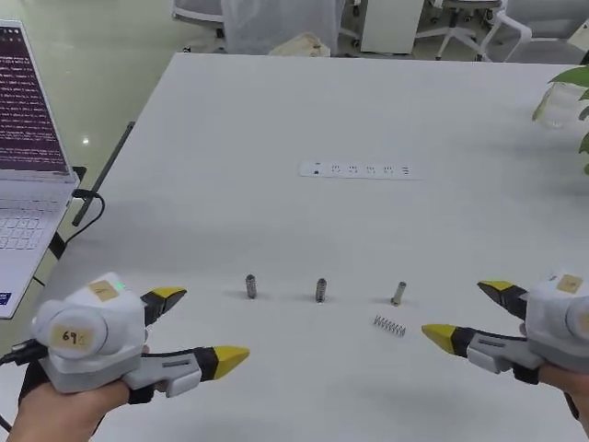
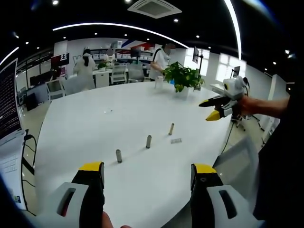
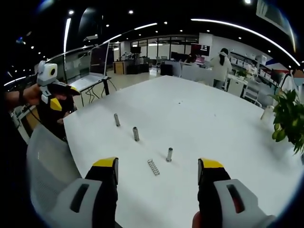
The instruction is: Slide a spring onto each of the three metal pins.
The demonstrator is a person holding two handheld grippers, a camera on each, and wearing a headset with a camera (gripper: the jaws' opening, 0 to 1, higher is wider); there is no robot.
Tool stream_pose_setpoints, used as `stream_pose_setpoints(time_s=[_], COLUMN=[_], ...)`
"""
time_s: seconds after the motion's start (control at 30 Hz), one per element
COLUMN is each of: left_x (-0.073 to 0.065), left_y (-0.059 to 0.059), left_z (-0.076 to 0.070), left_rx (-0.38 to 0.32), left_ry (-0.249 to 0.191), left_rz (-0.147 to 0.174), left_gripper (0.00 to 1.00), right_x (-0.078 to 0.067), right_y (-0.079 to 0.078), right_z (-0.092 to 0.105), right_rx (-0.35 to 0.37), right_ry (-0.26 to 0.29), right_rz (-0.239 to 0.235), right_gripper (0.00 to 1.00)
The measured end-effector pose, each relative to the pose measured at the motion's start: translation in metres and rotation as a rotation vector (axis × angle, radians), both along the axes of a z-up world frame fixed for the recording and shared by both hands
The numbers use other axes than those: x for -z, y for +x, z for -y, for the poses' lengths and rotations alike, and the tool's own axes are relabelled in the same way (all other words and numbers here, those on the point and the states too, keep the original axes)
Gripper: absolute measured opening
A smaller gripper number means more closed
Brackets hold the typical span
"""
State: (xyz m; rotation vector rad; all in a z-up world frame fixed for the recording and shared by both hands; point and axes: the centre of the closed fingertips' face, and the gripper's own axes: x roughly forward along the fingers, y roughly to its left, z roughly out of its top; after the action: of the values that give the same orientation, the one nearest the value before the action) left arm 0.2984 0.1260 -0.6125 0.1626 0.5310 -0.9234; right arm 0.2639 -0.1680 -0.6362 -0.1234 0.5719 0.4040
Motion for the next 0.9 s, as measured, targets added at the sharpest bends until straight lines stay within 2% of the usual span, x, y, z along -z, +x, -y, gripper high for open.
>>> stream_pose_setpoints(time_s=[0.47,0.6,0.9], left_x=[0.0,0.001,0.0], left_y=[0.0,0.0,0.001], left_z=[-0.001,0.002,0.016], left_rx=[-0.018,-0.015,-0.008], left_ry=[0.006,0.008,0.009], left_rz=[-0.001,-0.002,-0.001], left_gripper=[0.71,0.71,0.71], right_x=[0.006,0.011,0.014], right_y=[-0.028,-0.036,-0.047], right_z=[0.0,-0.001,-0.001], right_rx=[0.028,0.033,0.019], right_ry=[0.049,0.055,0.066], right_rz=[-0.013,-0.026,-0.044], right_gripper=[0.71,0.72,0.71])
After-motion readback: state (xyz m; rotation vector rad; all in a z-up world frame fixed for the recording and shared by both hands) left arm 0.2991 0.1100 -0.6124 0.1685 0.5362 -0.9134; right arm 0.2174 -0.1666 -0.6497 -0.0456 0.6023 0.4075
